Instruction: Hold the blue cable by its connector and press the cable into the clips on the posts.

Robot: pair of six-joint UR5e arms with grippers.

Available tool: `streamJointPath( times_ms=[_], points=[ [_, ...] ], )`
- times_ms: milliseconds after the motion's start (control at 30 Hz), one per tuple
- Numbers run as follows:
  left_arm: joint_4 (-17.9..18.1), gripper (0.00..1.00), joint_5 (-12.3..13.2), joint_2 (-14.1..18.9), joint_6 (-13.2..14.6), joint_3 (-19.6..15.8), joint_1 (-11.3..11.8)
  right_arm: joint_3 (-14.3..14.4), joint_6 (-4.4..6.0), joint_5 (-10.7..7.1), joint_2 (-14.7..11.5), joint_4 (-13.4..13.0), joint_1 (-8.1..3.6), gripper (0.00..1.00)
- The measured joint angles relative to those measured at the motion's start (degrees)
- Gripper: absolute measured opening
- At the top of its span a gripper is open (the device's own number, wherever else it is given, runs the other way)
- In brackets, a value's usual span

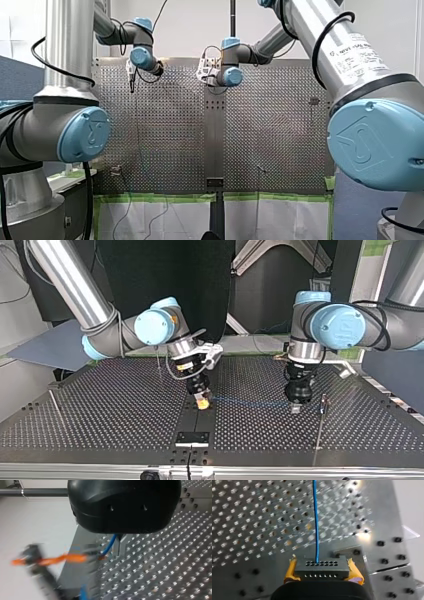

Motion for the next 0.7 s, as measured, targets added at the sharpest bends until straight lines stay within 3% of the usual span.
streamJointPath(
  times_ms=[433,700],
  points=[
    [5.15,0.00,-0.38,-0.16,-0.37,-5.87,-2.42,6.55,-0.15,1.57,0.10,-1.19,0.39,0.00],
    [5.56,0.00,-0.91,-2.91,-0.17,-6.78,-4.25,10.43,-0.83,3.73,0.18,-3.53,0.70,0.00]
  ],
)
